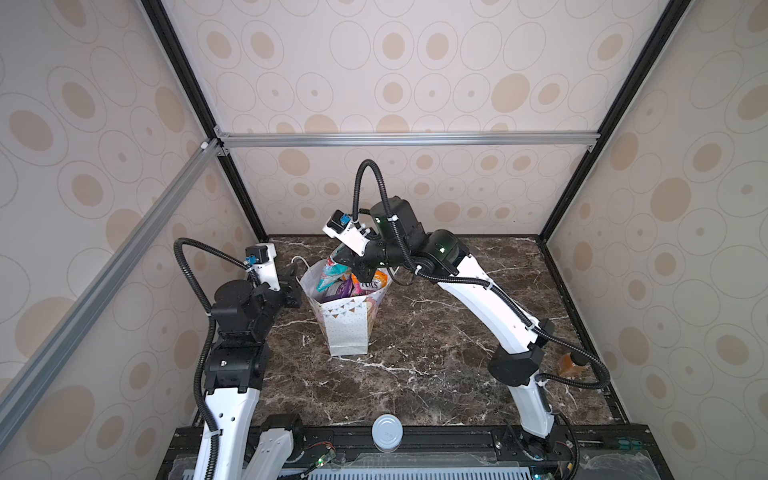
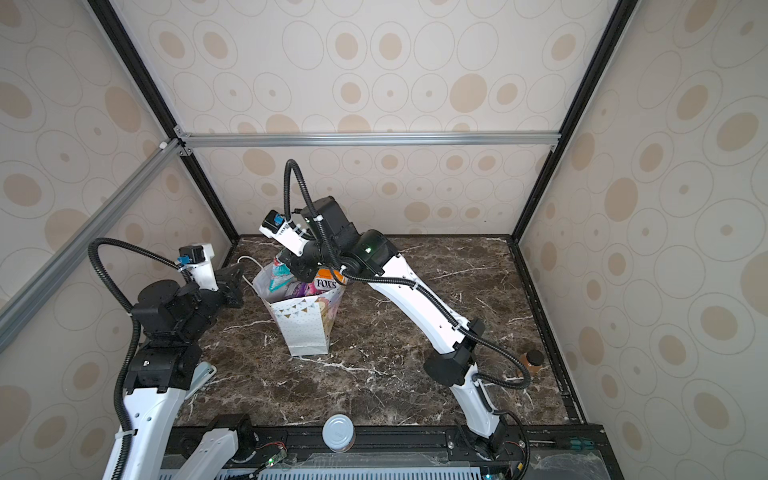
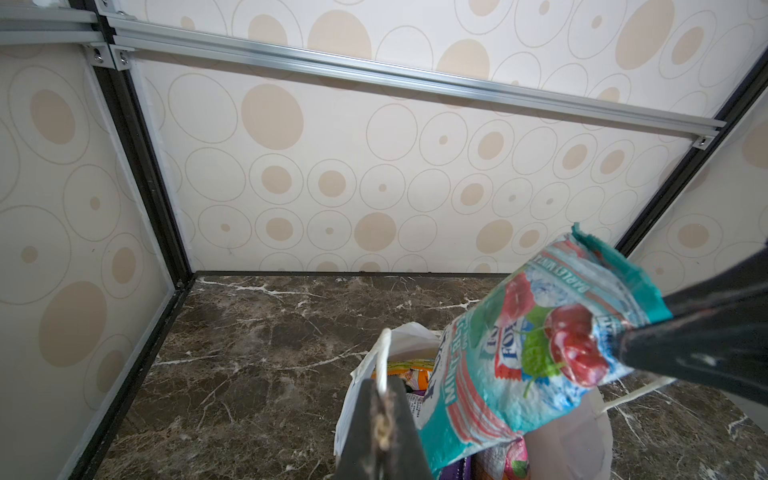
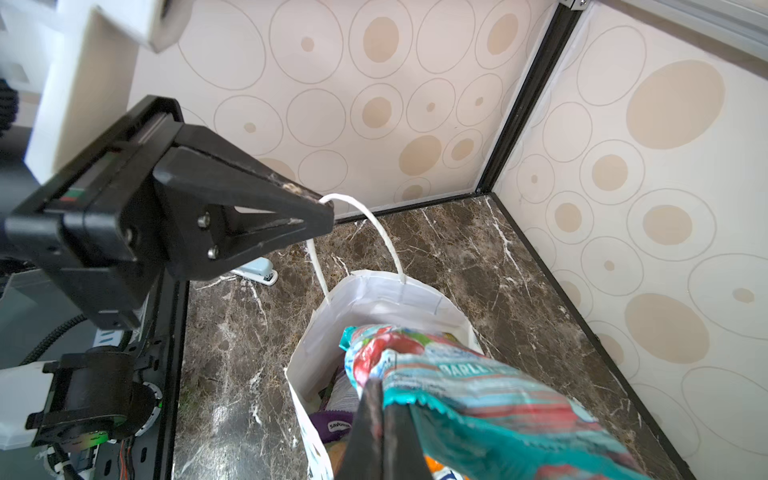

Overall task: Place the snacks into the paper bag
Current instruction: 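Carry the teal packet over the bag opening with the right gripper, then lower the teal packet into the bag and open the right gripper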

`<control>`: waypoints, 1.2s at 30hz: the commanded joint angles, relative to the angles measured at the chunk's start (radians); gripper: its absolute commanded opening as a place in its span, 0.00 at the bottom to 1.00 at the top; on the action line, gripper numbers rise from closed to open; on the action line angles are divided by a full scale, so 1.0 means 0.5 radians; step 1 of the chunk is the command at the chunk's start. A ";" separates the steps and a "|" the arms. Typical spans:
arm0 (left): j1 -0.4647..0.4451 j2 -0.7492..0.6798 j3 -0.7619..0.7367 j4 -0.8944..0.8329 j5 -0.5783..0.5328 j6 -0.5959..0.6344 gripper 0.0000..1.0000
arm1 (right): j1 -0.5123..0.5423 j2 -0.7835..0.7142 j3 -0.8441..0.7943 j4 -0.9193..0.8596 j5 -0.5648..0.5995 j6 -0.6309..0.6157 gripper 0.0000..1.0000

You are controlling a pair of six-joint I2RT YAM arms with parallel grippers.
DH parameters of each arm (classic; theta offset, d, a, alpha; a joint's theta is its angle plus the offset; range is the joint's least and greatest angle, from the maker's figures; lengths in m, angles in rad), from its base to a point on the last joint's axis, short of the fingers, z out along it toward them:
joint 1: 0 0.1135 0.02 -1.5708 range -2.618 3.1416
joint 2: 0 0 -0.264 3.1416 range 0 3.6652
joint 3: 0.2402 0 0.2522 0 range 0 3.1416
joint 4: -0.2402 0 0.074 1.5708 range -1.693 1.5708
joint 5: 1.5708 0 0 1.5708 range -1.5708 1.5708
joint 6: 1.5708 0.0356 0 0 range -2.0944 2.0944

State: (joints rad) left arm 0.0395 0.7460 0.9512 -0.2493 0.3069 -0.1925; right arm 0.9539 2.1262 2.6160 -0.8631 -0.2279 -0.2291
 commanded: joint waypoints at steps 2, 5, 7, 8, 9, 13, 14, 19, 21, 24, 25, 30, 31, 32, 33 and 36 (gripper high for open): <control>0.021 -0.049 0.043 0.169 -0.006 0.026 0.00 | 0.075 0.028 0.044 0.059 0.194 -0.131 0.00; 0.022 -0.053 0.043 0.168 -0.005 0.028 0.00 | 0.102 0.049 0.042 0.040 0.174 -0.179 0.00; 0.022 -0.053 0.043 0.168 -0.008 0.029 0.00 | 0.102 0.061 0.042 0.043 0.137 -0.198 0.00; 0.022 -0.056 0.045 0.166 -0.010 0.029 0.00 | 0.102 0.070 0.042 0.048 0.106 -0.207 0.00; 0.022 -0.056 0.043 0.167 -0.008 0.030 0.00 | 0.099 0.079 0.042 0.061 0.077 -0.211 0.00; 0.021 -0.050 0.046 0.163 -0.007 0.032 0.00 | 0.090 0.122 0.057 0.111 0.022 -0.189 0.00; 0.022 -0.048 0.048 0.164 -0.009 0.032 0.00 | 0.087 0.129 0.057 0.115 -0.007 -0.189 0.00; 0.022 -0.056 0.043 0.162 -0.015 0.035 0.00 | 0.041 0.175 0.054 0.165 -0.185 -0.101 0.00; 0.020 -0.056 0.043 0.162 -0.014 0.036 0.00 | 0.040 0.175 0.051 0.176 -0.255 -0.083 0.00; 0.022 -0.056 0.044 0.161 -0.016 0.038 0.00 | 0.021 0.164 0.037 0.223 -0.354 -0.015 0.00; 0.020 -0.056 0.043 0.161 -0.018 0.039 0.00 | 0.006 0.152 0.018 0.251 -0.386 0.008 0.00; 0.020 -0.058 0.048 0.155 -0.029 0.044 0.00 | -0.105 0.128 -0.051 0.348 -0.679 0.247 0.00; 0.021 -0.062 0.050 0.155 -0.035 0.044 0.00 | -0.105 0.113 -0.052 0.340 -0.660 0.249 0.00; 0.020 -0.062 0.050 0.157 -0.037 0.044 0.00 | -0.106 0.097 -0.058 0.342 -0.644 0.248 0.00; 0.020 -0.065 0.049 0.155 -0.039 0.044 0.00 | -0.106 0.084 -0.062 0.344 -0.640 0.252 0.00; 0.022 -0.062 0.050 0.155 -0.037 0.045 0.00 | -0.107 0.034 -0.032 0.322 -0.606 0.260 0.00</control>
State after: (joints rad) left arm 0.0395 0.7433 0.9501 -0.2501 0.2932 -0.1921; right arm 0.8902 2.2040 2.5874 -0.7326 -0.5053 -0.1204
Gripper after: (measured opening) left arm 0.048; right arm 0.042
